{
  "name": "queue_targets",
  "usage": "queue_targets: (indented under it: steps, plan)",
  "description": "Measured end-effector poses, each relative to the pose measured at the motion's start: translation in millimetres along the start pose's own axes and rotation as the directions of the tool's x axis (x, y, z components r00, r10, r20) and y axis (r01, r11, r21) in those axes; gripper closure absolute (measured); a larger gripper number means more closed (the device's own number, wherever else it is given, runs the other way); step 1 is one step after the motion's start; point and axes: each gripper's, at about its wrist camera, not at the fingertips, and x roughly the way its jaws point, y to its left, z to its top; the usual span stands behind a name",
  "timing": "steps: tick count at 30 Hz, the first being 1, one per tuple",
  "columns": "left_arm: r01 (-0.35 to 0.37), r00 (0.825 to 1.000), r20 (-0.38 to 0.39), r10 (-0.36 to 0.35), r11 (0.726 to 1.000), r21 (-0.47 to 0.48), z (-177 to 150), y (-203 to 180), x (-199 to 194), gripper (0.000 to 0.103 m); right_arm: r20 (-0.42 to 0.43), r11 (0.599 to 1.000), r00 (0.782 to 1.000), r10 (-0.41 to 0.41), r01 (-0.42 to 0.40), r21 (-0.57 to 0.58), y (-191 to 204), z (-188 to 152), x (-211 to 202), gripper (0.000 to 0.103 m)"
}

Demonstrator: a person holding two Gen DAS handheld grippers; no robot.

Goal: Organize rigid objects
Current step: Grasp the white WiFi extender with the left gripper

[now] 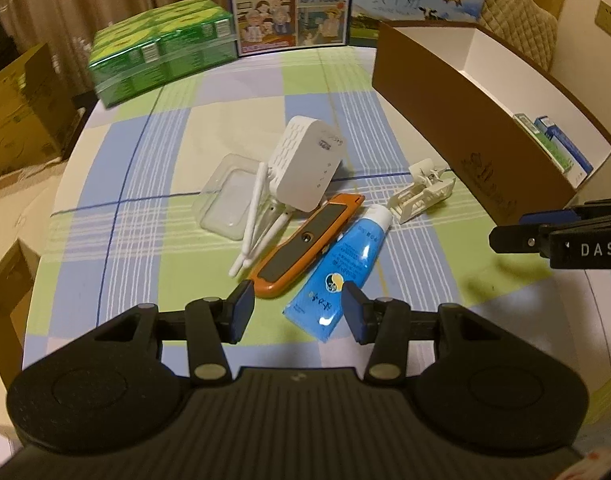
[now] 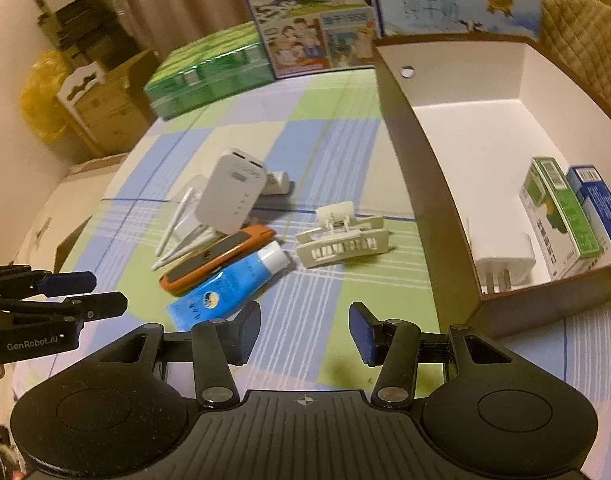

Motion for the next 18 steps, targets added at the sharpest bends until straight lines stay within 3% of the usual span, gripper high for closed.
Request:
queue_targets:
  steps: [18]
  plan:
    - [0.035,0.999,0.007,-0.037,0.977,0.208,32.7,-1.7,57.1,0.056,0.004,0.971,0.996,-0.089,0.086,0.222,-6.3,7.6,35.2,0.057]
